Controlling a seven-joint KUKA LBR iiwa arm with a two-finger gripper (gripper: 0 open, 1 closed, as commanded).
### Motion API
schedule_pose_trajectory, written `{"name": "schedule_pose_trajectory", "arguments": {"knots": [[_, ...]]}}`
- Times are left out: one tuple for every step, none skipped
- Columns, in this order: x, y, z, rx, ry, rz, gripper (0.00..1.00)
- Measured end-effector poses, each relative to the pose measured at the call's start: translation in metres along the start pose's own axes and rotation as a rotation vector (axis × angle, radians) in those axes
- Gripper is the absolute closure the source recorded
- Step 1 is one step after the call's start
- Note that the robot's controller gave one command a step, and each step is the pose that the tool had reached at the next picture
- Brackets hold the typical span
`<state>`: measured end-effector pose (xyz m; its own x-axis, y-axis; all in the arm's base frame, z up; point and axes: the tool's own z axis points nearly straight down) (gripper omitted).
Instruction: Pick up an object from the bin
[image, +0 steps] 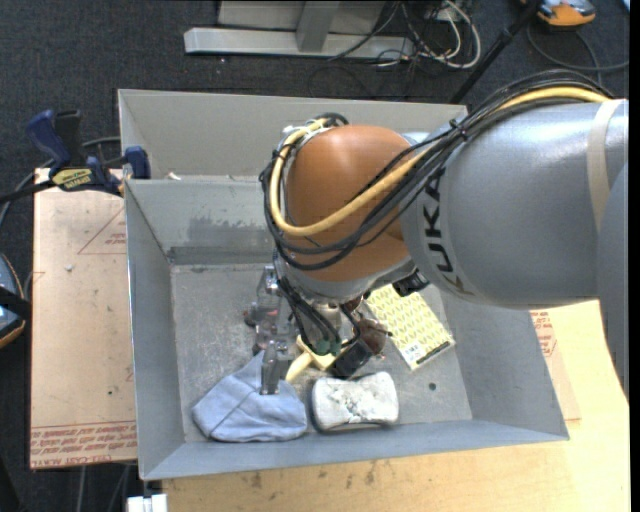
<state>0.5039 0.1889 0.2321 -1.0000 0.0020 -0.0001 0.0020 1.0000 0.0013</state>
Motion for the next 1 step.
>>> {"name": "schedule_pose_trajectory", "arguments": {"knots": [[0.0000, 0.0000, 0.0000, 0.000, 0.000, 0.000, 0.00]]}}
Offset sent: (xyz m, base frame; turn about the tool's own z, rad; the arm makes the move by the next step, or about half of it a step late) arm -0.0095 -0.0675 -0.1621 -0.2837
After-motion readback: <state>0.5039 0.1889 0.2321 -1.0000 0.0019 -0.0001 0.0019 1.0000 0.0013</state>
